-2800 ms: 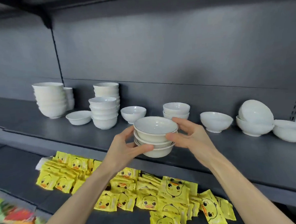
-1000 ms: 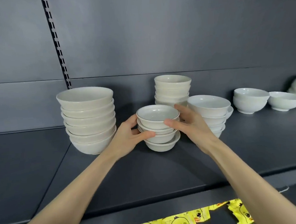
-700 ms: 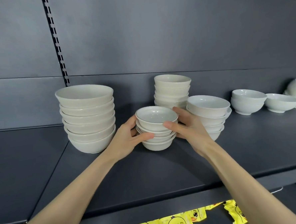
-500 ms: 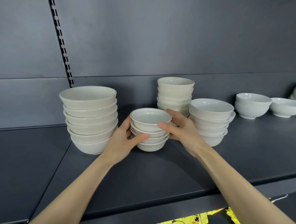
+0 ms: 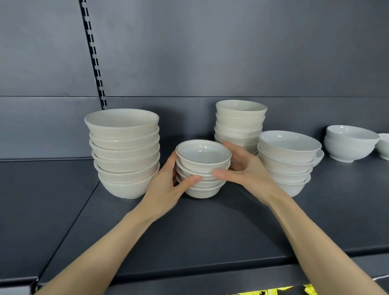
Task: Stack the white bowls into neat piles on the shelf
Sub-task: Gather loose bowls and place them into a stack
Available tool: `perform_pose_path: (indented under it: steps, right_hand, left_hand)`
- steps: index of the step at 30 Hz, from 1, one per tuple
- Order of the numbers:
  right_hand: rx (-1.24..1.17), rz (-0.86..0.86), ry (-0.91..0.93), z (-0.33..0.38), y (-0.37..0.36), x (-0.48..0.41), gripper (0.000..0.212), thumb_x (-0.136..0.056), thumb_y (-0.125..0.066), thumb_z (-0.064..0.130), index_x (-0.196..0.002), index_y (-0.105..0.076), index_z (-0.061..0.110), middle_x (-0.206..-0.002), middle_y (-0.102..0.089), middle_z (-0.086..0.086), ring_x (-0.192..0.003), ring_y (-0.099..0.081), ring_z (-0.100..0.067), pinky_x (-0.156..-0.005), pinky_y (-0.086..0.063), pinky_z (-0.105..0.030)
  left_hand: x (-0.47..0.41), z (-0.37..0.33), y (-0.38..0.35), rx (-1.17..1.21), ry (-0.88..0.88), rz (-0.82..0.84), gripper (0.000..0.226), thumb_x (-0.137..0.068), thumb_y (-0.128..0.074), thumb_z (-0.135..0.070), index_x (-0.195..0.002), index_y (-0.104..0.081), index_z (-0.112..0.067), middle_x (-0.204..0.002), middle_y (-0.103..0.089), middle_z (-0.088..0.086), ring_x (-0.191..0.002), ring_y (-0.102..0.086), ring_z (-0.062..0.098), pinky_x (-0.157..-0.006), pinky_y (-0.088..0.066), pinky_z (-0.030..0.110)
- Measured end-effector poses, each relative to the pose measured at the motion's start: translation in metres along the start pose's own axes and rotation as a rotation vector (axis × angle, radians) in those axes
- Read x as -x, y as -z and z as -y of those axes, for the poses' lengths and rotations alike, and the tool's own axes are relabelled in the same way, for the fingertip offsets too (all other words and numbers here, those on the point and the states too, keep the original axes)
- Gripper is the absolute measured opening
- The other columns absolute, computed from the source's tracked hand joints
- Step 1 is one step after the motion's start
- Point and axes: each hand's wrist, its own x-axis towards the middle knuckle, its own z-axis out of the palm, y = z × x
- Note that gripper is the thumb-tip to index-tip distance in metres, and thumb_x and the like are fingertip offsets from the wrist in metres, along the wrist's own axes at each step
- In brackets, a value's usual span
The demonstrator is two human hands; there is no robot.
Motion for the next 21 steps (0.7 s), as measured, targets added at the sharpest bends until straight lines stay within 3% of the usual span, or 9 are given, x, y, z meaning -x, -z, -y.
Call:
perform_pose_path:
  steps: [5,11,14,17,21]
  right_hand:
    - [0.002,-0.026,-0.006,-0.0026,0.001,-0.001,0.06,-0.076,-0.075,-0.003,-0.106,-0.052,0.044,-0.102,-0.067,0.029,-0.101,-0.061,0.011,-0.079,-0.05,-0.01]
    - [0.023,-0.031,0.004,-0.0002,0.0004,-0.0009,0.052,-0.076,-0.072,-0.007,-0.096,-0.057,0.039,-0.087,-0.069,0.034,-0.091,-0.063,0.014,-0.074,-0.049,-0.007]
    - [0.042,-0.033,0.003,-0.0009,0.0007,-0.0008,0.051,-0.076,-0.073,-0.005,-0.096,-0.057,0.039,-0.088,-0.069,0.032,-0.091,-0.063,0.014,-0.075,-0.049,-0.007]
    - [0.027,-0.047,-0.008,-0.003,0.0017,-0.0012,0.059,-0.075,-0.075,-0.004,-0.11,-0.052,0.037,-0.099,-0.066,0.029,-0.094,-0.062,0.016,-0.076,-0.049,-0.008]
    - [0.035,-0.006,-0.049,-0.0052,0.0032,-0.0013,0.072,-0.074,-0.076,-0.004,-0.123,-0.043,0.036,-0.108,-0.063,0.022,-0.095,-0.063,0.012,-0.074,-0.051,-0.01]
  left_hand:
    - [0.0006,0.0006,0.0004,-0.018,0.0,0.006,0.063,-0.076,-0.065,-0.042,-0.13,-0.031,-0.047,-0.117,-0.053,-0.042,-0.119,-0.049,-0.011,-0.101,-0.039,0.015]
    - [-0.0001,-0.0003,0.0023,-0.006,-0.002,0.023,0.08,-0.076,-0.068,-0.051,-0.144,-0.032,-0.029,-0.13,-0.055,-0.025,-0.123,-0.05,-0.003,-0.108,-0.04,0.032]
    - [0.0018,-0.0017,0.0024,-0.032,0.008,0.056,0.088,-0.077,-0.073,-0.045,-0.148,-0.023,-0.029,-0.136,-0.05,-0.024,-0.126,-0.046,-0.006,-0.11,-0.038,0.028]
    - [0.0031,0.0001,0.0017,-0.025,0.023,0.061,0.09,-0.075,-0.078,-0.027,-0.144,-0.02,-0.035,-0.135,-0.042,-0.03,-0.124,-0.04,-0.016,-0.109,-0.034,0.019]
    - [0.0029,0.0033,0.0013,-0.017,0.043,0.05,0.095,-0.078,-0.076,-0.02,-0.151,-0.015,-0.024,-0.133,-0.041,-0.032,-0.121,-0.039,-0.021,-0.109,-0.034,0.018]
